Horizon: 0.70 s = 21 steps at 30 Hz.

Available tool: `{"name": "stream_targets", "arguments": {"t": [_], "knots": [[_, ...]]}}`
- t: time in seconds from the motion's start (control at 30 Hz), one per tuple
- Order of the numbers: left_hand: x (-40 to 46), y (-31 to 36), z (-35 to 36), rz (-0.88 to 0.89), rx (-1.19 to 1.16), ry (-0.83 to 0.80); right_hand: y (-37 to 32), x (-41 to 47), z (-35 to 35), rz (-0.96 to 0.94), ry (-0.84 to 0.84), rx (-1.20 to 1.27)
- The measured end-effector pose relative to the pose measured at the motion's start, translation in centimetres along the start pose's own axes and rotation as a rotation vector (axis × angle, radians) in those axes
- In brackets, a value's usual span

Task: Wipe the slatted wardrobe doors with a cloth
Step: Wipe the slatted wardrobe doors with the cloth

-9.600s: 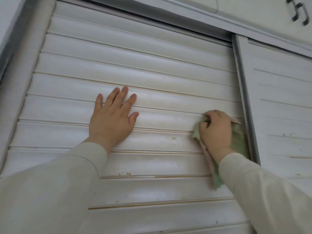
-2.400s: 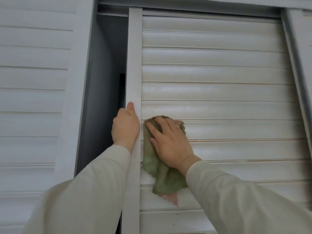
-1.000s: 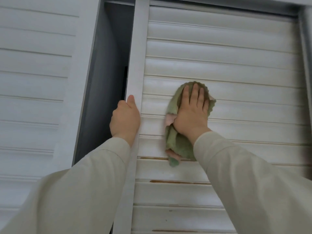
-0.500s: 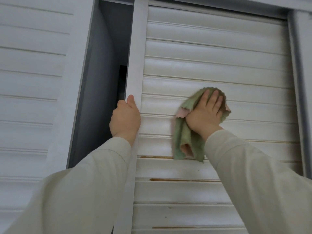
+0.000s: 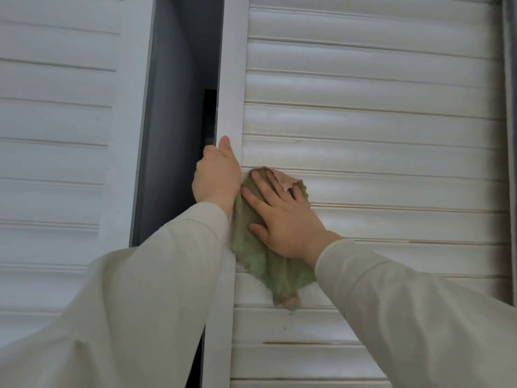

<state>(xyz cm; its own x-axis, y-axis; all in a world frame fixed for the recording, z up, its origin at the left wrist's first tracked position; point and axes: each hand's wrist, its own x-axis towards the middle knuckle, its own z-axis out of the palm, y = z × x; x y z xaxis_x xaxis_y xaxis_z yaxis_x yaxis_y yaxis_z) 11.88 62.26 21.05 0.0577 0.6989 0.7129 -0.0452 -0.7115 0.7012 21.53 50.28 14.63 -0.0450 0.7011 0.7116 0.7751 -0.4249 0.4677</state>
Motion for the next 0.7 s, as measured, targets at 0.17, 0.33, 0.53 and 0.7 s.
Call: {"name": "stream_targets", "arguments": {"t": [0.17,0.33,0.53,0.7], "knots": [[-0.2,0.1,0.1,0.008,0.009,0.012,-0.7,2.8,-1.5,0.187,0.004,0.072],[0.1,-0.2,0.1,0.009,0.015,0.005,-2.8,2.1,-0.3,0.219,0.062,0.140],[0.1,-0.1,0.3,0.008,0.025,0.003,1.3,-1.5,1.2,0.192,0.045,0.073],[0.0,-0.1,0.5,0.012,0.037,0.006,3.8,-3.3,1.1,0.458,0.097,0.114]]}}
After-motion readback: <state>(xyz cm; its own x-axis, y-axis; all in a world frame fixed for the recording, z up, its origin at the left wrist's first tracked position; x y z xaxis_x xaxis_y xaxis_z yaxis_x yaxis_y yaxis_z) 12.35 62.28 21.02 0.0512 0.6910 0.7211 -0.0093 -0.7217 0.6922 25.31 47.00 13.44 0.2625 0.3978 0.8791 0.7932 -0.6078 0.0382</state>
